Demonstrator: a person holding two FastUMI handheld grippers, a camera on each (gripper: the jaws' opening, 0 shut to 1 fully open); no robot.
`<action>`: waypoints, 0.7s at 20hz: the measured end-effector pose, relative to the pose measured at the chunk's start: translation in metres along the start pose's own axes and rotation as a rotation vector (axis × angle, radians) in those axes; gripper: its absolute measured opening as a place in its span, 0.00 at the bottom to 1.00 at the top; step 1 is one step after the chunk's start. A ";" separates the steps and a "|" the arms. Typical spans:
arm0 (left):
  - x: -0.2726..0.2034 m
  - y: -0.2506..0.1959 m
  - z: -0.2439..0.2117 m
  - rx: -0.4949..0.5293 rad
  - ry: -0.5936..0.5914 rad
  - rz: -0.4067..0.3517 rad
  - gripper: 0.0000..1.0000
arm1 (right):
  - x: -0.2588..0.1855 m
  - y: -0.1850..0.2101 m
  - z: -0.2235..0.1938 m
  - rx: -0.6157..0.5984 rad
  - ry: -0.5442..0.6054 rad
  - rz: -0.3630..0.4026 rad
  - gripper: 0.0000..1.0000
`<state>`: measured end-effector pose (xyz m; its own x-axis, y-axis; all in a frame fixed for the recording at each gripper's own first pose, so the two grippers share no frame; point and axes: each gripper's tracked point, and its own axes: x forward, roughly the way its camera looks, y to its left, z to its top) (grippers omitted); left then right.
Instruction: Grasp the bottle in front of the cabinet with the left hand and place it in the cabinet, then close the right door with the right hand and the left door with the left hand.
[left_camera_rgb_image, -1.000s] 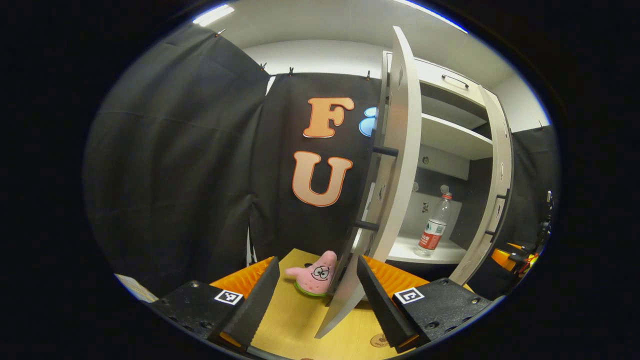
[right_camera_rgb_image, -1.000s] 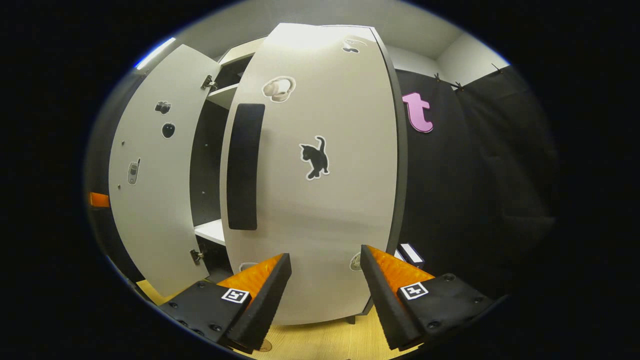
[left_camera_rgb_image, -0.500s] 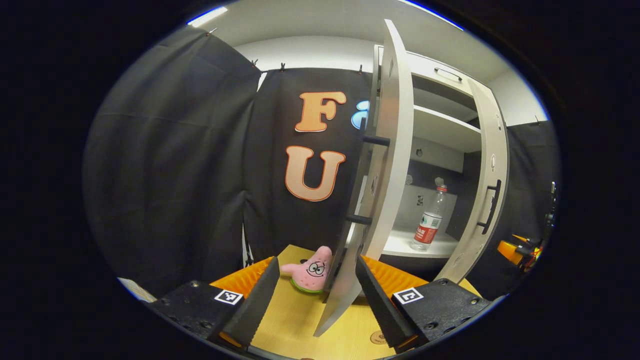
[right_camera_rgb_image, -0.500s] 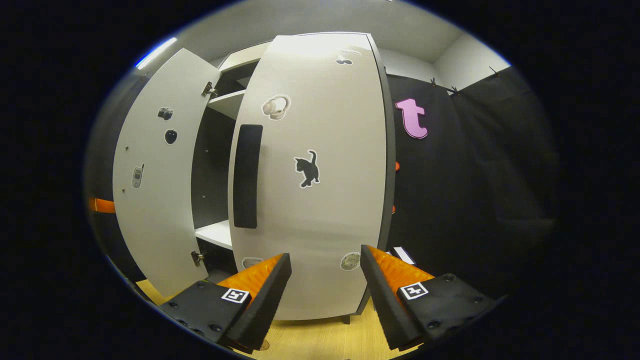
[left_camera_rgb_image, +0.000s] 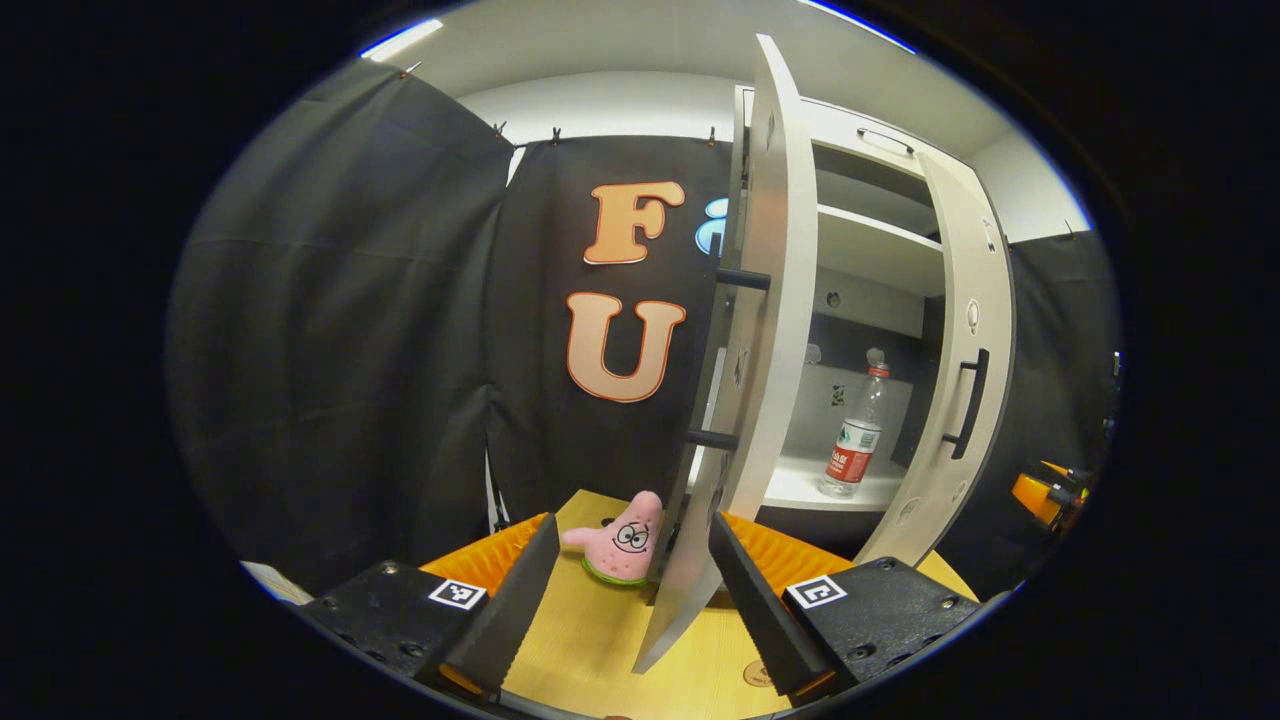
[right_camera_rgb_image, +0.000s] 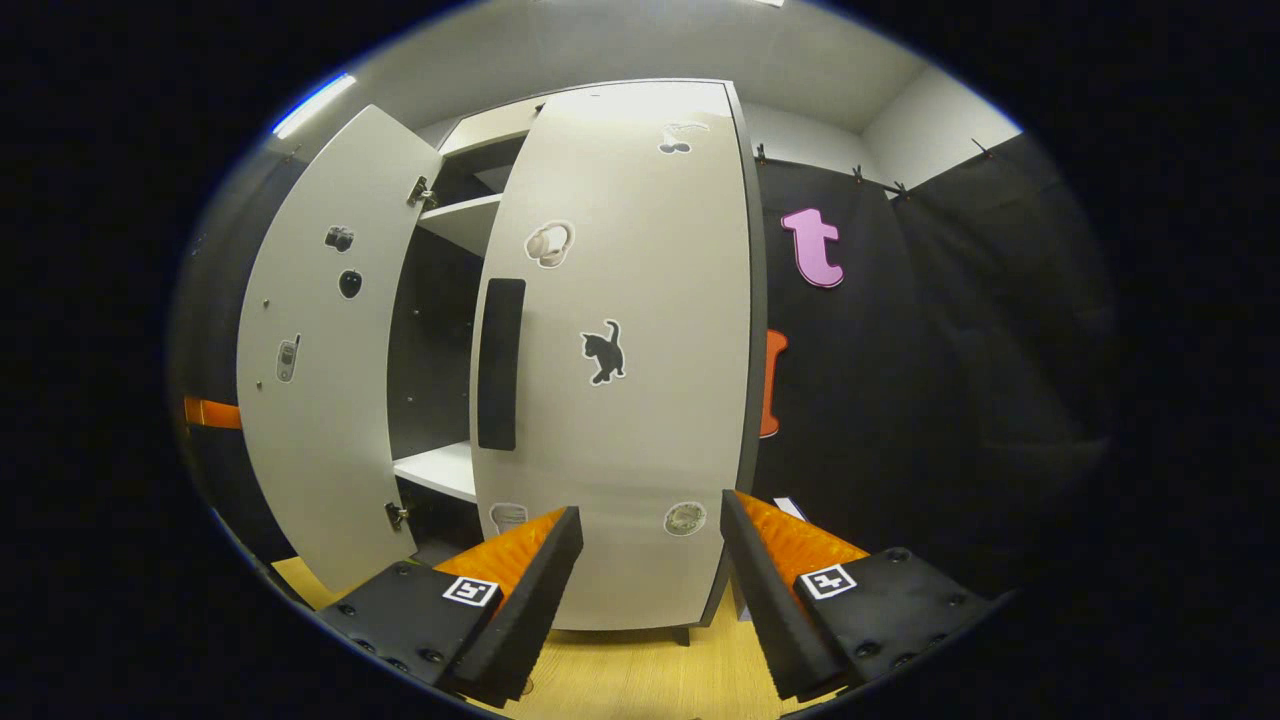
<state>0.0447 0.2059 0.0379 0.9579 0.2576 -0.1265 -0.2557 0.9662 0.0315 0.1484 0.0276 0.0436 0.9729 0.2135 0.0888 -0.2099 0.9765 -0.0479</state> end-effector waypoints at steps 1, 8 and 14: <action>0.000 -0.003 0.000 -0.004 0.006 -0.017 0.94 | 0.001 0.000 -0.001 0.004 -0.001 -0.002 0.94; 0.006 -0.074 -0.011 -0.029 0.040 -0.192 0.92 | -0.016 -0.014 -0.002 -0.003 -0.005 -0.024 0.94; 0.025 -0.132 -0.018 -0.073 0.048 -0.324 0.94 | -0.039 -0.043 0.007 -0.026 -0.026 -0.076 0.94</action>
<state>0.1003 0.0851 0.0131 0.9842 -0.0653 -0.1646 0.0511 0.9947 -0.0889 0.1187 -0.0222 0.0494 0.9830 0.1397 0.1195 -0.1325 0.9890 -0.0659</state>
